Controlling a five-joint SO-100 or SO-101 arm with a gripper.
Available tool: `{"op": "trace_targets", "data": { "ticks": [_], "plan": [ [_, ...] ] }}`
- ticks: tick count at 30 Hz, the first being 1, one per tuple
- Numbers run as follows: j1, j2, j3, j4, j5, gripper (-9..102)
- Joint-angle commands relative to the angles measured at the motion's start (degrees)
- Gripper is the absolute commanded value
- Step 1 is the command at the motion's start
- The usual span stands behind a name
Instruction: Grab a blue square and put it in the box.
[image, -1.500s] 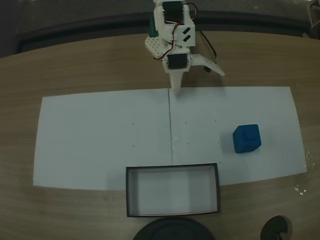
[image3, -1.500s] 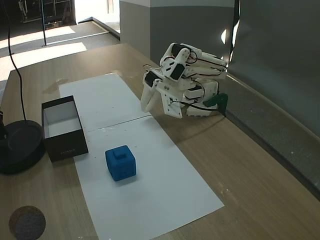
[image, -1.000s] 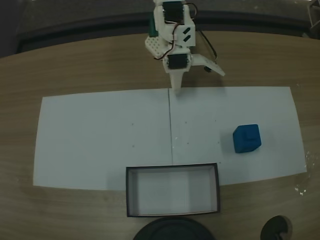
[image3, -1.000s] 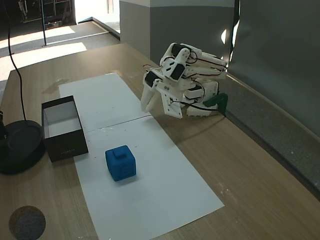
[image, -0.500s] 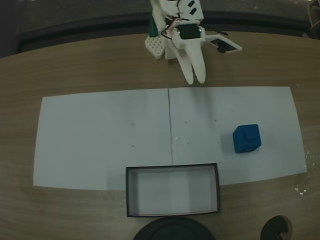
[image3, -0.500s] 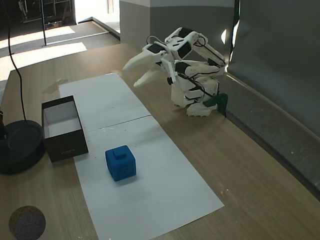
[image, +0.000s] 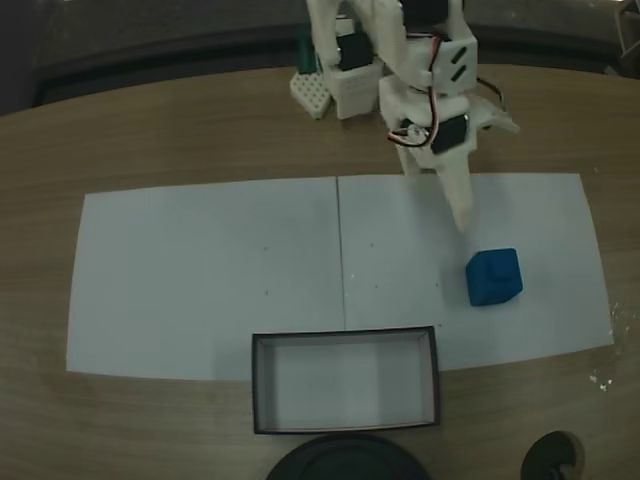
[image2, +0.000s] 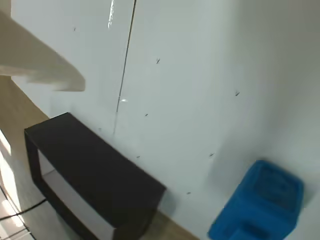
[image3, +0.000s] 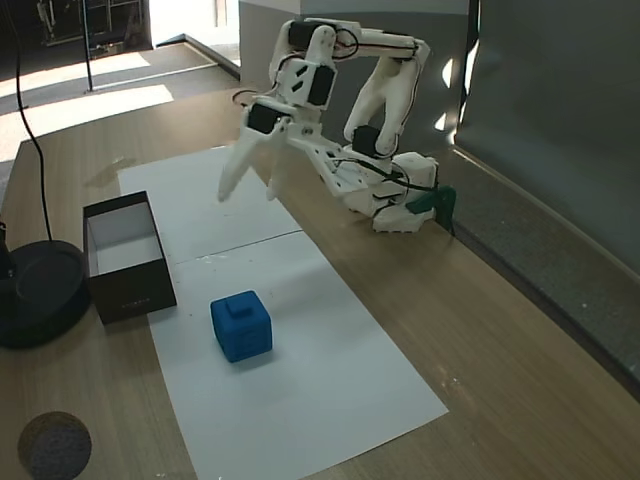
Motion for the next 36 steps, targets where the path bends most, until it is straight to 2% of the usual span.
{"op": "trace_targets", "data": {
  "ticks": [1,9,15,26,36],
  "plan": [
    [-4.8,-8.1,-12.5,4.0,0.4,37],
    [-9.2,-24.9,-25.3,5.4,0.4,41],
    [-9.5,-37.9,-30.1,1.2,0.4,43],
    [-13.0,-46.3,-37.7,0.6,1.5,43],
    [-12.4,-51.9,-41.3,0.6,1.3,43]
  ]
}}
